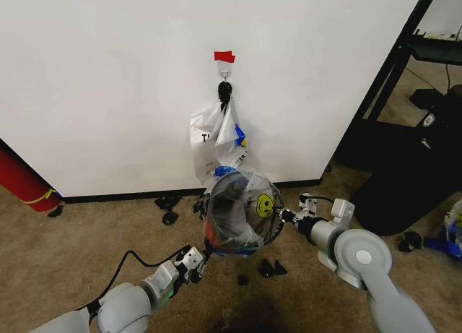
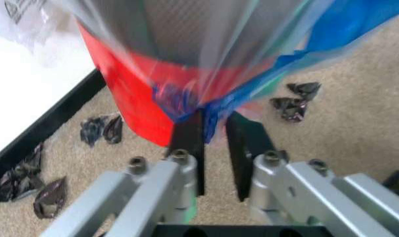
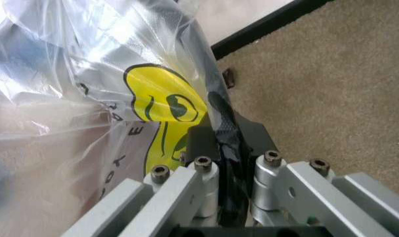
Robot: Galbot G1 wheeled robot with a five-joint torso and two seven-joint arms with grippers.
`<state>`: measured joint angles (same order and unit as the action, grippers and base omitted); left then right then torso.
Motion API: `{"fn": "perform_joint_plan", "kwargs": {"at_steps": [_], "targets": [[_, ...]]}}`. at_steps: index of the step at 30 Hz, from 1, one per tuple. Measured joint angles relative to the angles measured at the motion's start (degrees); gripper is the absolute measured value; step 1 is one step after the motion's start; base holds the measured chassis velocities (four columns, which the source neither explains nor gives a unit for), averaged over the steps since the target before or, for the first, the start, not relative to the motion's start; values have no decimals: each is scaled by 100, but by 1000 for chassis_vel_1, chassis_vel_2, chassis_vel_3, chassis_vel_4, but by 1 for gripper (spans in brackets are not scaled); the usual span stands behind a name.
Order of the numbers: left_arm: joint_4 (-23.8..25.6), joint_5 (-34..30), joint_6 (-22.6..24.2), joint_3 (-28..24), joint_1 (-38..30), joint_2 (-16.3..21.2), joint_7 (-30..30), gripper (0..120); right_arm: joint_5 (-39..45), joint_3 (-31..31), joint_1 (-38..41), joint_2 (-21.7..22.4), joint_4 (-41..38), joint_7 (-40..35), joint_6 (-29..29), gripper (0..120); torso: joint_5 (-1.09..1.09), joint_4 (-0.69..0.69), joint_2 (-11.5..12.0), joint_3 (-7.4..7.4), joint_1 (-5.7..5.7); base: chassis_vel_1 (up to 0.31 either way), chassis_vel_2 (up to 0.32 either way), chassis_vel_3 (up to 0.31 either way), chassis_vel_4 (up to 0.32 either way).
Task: Pick up the garbage bag from the wall and place it over the trash bin.
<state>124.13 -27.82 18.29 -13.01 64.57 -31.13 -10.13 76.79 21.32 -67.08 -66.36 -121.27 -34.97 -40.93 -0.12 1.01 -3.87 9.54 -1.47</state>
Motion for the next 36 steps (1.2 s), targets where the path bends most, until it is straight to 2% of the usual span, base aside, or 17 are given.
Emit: {"fn": "perform_joint_plan", "kwargs": {"at_steps": [2,7,10,11,13,15,16,17,19,21,23,24,28,30,32,36], "targets": [[35,-2,9,11,16,19,-2,19,-16,0,1,-3,14,5,5,1,0,0,0,0,0,0,0,0,0],[270,-51,58,125,115,282,-80,43,-133,63,20,-8,140,45,57,1,0,0,0,0,0,0,0,0,0],[301,-97,68,170,112,324,-170,49,-181,85,5,-4,157,66,73,1,0,0,0,0,0,0,0,0,0],[358,-163,103,225,114,363,-341,56,-269,99,-11,-5,173,109,96,1,0,1,0,0,0,0,0,0,0],[414,-239,147,279,116,389,-534,61,-375,101,-19,-8,188,162,119,1,0,0,0,0,0,0,0,0,0],[552,-551,471,427,102,389,-896,71,-672,100,-71,-20,207,291,198,1,0,-2,0,0,0,0,0,0,0],[552,-551,471,427,102,389,-896,71,-672,100,-71,-20,207,291,198,1,0,-2,0,0,0,0,0,0,0],[638,-789,666,511,79,361,-1070,71,-813,89,-105,-30,211,342,240,1,0,0,0,0,0,0,0,0,0],[854,-1344,835,614,-58,266,-1428,63,-961,53,-152,-78,211,386,317,1,1,-1,0,0,0,0,0,0,0],[1016,-1713,849,650,-245,195,-1543,54,-1074,11,-211,-121,172,416,372,1,0,-1,0,0,0,0,0,0,0],[1196,-2108,867,662,-463,169,-1568,48,-1201,-42,-274,-147,126,443,415,1,0,0,0,0,0,0,0,0,0],[1196,-2108,867,662,-463,169,-1568,48,-1201,-42,-274,-147,126,443,415,1,0,0,0,0,0,0,0,0,0],[1603,-2987,1045,585,-1041,177,-1636,30,-1470,-258,-268,-211,94,489,488,1,2,0,0,0,0,0,0,0,0],[1774,-3819,1382,442,-1538,140,-1915,21,-1546,-351,-183,-240,151,488,514,1,0,-3,0,0,0,0,0,0,0],[1809,-4065,1515,402,-1696,119,-2052,17,-1571,-377,-157,-244,170,488,521,1,0,-2,0,0,0,0,0,0,0],[1797,-5409,2074,97,-2773,-34,-2880,0,-1769,-527,-8,-261,280,514,572,1,1,0,0,0,0,0,0,0,0]]}}
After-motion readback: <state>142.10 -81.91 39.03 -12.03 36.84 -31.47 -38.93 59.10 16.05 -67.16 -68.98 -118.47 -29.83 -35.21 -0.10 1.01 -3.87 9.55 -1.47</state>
